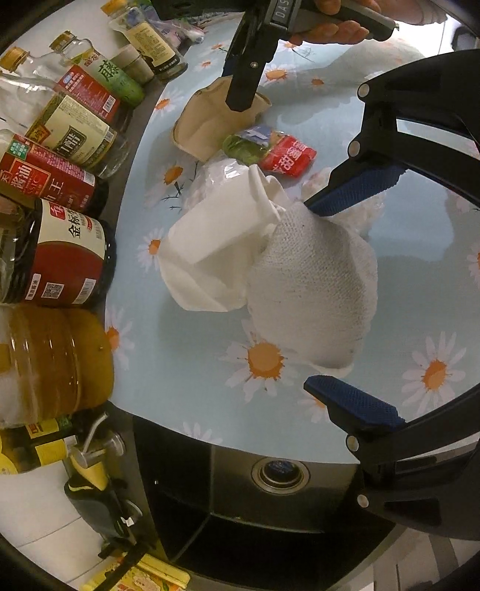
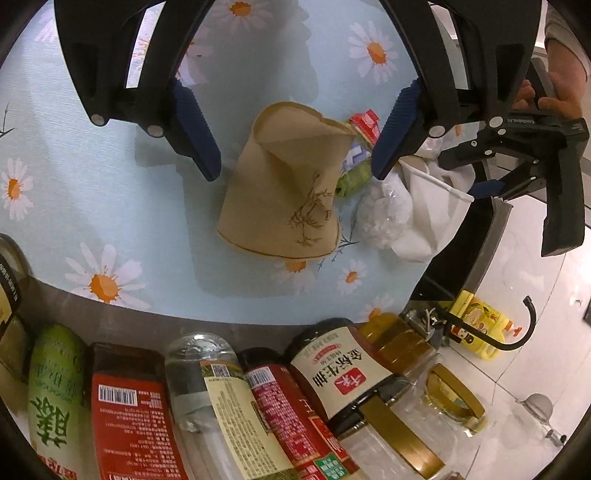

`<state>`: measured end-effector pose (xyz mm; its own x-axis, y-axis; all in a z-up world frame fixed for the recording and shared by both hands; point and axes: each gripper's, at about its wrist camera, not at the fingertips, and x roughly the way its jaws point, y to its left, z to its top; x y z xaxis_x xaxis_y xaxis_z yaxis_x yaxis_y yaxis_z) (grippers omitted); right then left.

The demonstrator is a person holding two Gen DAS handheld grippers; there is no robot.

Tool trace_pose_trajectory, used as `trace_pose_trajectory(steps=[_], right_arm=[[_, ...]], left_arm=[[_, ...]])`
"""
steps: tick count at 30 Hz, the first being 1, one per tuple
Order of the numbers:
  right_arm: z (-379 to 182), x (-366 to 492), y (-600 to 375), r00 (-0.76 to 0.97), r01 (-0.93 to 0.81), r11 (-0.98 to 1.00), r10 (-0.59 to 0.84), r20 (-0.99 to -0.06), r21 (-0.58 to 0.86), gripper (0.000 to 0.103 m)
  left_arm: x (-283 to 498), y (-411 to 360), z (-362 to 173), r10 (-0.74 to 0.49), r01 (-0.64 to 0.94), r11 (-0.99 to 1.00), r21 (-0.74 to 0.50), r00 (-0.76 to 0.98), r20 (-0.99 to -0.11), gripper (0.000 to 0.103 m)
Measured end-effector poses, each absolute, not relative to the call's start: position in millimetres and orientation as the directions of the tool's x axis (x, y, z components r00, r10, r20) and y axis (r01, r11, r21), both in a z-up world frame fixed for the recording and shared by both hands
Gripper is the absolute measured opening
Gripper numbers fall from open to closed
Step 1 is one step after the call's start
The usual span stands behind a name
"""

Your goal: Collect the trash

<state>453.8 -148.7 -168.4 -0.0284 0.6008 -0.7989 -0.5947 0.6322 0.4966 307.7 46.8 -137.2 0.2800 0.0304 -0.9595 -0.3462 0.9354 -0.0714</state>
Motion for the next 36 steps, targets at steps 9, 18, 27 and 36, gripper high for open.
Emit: trace_pose_trajectory(steps=[9,18,27,36], right_arm=[[-167,455,-149,0.004,-0.615,0.643,0.581,-0.814,0.457,0.058],[-162,445,-152,0.030,-0.640,0.638,0.577,-0.816,0.428,0.050],[-148,431,-160,0.072,-0.644,0.648,0.580,-0.811,0.406,0.050],[-127,403,-176,0.129,-0.637,0.676,0.567,-0.814,0.370,0.050]], left_arm=[[309,47,-138,0.028,-0.327,0.942,-0.073,0.295,-0.955,0.058],[299,48,-131,0.033,-0.331,0.940,-0.081,0.326,-0.945,0.034],[280,52,-117,0.045,-0.340,0.936,-0.089,0.367,-0.929,0.031],[258,46,-109,0.012,-0.299,0.946,-0.124,0.416,-0.909,0.031]])
